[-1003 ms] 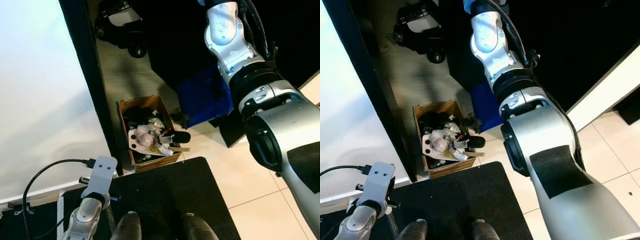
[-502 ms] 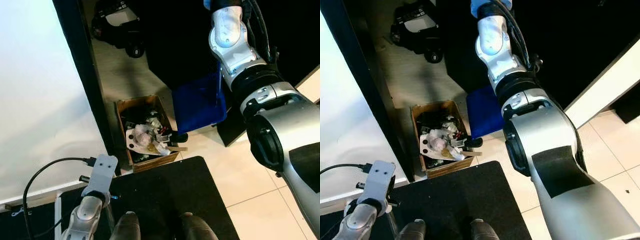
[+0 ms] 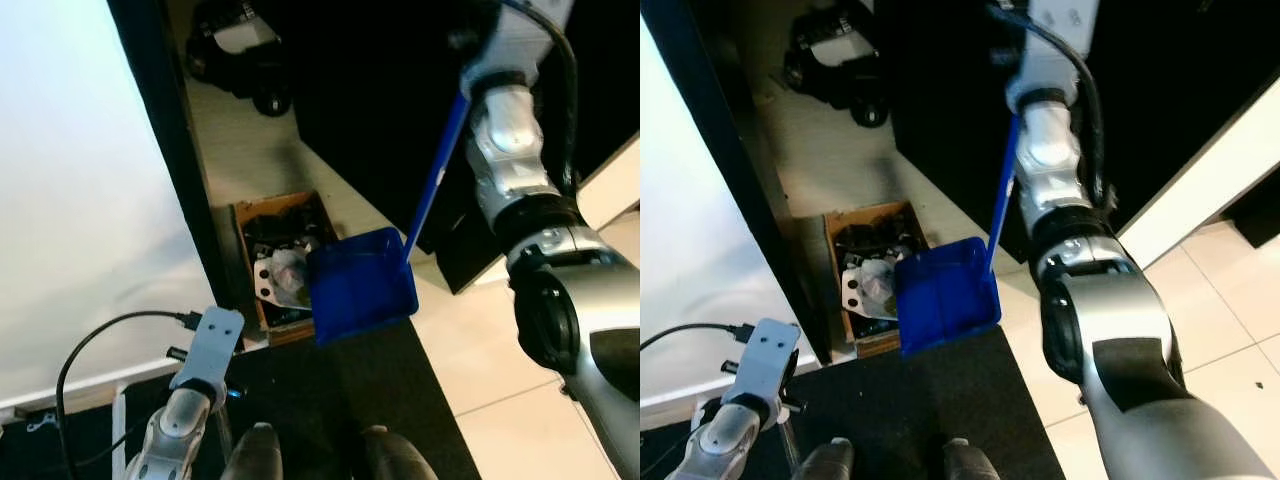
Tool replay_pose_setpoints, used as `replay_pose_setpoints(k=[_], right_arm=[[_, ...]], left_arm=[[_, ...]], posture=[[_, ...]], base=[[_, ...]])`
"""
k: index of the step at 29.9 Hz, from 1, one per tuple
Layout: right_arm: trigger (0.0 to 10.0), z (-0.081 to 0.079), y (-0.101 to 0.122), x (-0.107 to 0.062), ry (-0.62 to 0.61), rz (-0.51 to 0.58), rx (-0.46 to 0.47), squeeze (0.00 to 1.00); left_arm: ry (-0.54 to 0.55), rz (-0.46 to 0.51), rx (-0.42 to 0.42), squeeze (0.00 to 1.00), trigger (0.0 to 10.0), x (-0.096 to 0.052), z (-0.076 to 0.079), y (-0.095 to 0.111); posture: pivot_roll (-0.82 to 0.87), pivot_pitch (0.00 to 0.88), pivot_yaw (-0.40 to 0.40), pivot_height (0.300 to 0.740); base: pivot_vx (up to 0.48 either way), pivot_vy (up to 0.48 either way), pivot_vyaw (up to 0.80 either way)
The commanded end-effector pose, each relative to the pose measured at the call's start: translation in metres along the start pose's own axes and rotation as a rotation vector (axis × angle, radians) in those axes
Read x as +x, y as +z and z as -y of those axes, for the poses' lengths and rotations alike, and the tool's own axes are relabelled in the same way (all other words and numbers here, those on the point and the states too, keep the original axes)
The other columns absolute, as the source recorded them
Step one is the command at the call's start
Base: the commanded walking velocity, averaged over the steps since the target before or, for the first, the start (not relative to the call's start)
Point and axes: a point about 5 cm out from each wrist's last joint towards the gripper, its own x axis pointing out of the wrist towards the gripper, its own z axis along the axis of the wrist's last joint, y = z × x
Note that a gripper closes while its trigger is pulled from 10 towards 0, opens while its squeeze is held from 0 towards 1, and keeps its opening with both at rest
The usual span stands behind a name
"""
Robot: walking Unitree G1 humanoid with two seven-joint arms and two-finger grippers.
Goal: Sweep floor
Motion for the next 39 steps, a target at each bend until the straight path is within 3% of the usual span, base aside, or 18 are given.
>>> replay_pose_setpoints(k=[1, 3, 8, 10, 11, 15, 20, 23, 26, 30, 31, 39], right_arm=[[10.0, 0.025, 0.004, -0.005, -0.004, 0.025, -0.04, 0.0], [10.0, 0.04, 0.002, -0.015, 0.004, 0.013, -0.052, 0.0], [10.0, 0.05, -0.002, -0.027, 0.05, -0.014, -0.037, 0.0], [10.0, 0.052, -0.012, -0.04, 0.08, -0.065, -0.02, 0.0], [10.0, 0.052, -0.012, -0.04, 0.08, -0.065, -0.02, 0.0], [10.0, 0.047, -0.034, -0.066, 0.181, -0.172, -0.039, 0.0], [10.0, 0.04, -0.05, -0.086, 0.24, -0.271, -0.062, 0.0], [10.0, 0.038, -0.053, -0.089, 0.244, -0.287, -0.064, 0.0], [10.0, 0.027, -0.066, -0.101, 0.249, -0.326, -0.06, 0.0], [10.0, 0.02, -0.073, -0.105, 0.228, -0.334, -0.052, 0.0], [10.0, 0.009, -0.084, -0.111, 0.2, -0.35, -0.05, 0.0], [10.0, -0.008, -0.099, -0.126, 0.192, -0.385, -0.102, 0.0]], left_arm=[[-0.027, 0.009, 0.003, 0.0, 10.0, 0.0, 0.001, -0.001], [-0.031, 0.032, 0.008, 0.0, 10.0, 0.003, -0.004, 0.003], [-0.039, 0.059, 0.058, 0.0, 10.0, 0.006, -0.015, 0.009], [-0.052, 0.074, 0.105, 0.0, 10.0, 0.005, -0.024, 0.012], [-0.052, 0.074, 0.105, 0.0, 10.0, 0.005, -0.024, 0.012], [-0.093, 0.05, 0.159, 0.0, 10.0, -0.002, -0.036, 0.006], [-0.058, 0.041, 0.178, 0.0, 10.0, -0.003, -0.036, -0.004], [-0.043, 0.05, 0.18, 0.0, 10.0, -0.002, -0.036, -0.004], [0.036, 0.114, 0.117, 0.0, 10.0, 0.001, -0.036, 0.001], [0.051, 0.126, 0.059, 0.0, 10.0, 0.003, -0.034, 0.003], [0.043, 0.121, -0.025, 0.0, 10.0, 0.006, -0.028, 0.004], [0.056, 0.117, -0.121, 0.0, 10.0, 0.009, -0.019, 0.004]], posture=[[0.18, 0.078, -0.082, 0.74], [0.16, 0.077, -0.073, 0.74], [0.14, 0.08, -0.061, 0.74], [0.14, 0.08, -0.059, 0.74], [0.14, 0.08, -0.059, 0.74], [0.14, 0.087, -0.053, 0.74], [0.14, 0.087, -0.056, 0.74], [0.14, 0.087, -0.056, 0.74], [0.15, 0.087, -0.06, 0.74], [0.15, 0.085, -0.059, 0.74], [0.16, 0.08, -0.06, 0.74], [0.16, 0.081, -0.059, 0.74]], base=[[0.0, 0.0, 0.0], [0.0, 0.0, 0.0], [0.0, 0.0, 0.0], [0.0, 0.0, 0.0], [0.0, 0.0, 0.0], [0.0, 0.0, 0.0], [0.0, 0.0, 0.0], [0.0, 0.0, 0.0], [0.0, 0.0, 0.0], [0.0, 0.0, 0.0], [0.0, 0.0, 0.0], [0.0, 0.0, 0.0]])
